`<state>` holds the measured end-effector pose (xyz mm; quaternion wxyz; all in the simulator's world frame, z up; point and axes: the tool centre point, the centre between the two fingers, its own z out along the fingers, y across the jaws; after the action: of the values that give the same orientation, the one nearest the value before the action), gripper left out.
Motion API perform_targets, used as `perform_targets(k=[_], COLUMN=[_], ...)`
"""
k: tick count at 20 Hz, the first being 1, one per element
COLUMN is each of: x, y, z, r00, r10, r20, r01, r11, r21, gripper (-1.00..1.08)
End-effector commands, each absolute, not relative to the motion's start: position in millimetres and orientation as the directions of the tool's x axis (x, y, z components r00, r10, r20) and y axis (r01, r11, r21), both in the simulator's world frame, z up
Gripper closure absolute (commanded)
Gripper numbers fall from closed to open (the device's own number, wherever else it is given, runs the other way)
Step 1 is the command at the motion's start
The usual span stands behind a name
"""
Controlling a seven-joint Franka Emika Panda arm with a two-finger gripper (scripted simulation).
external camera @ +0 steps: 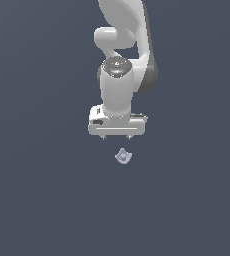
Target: Pick up the object and move it to a goal position.
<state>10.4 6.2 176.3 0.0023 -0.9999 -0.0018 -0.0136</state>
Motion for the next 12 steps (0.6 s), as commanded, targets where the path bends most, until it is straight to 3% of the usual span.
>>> perform_targets(k=[1,12], x=[10,8], y=[6,40], z=[176,175], r00=[1.000,1.000], r10=[0.003,0.016], r20=[0.027,0.012], r01=[0.004,0.016], r11=[-1.000,-0.999], r21=[-0.005,-0.035], gripper=[-0.92,-0.92])
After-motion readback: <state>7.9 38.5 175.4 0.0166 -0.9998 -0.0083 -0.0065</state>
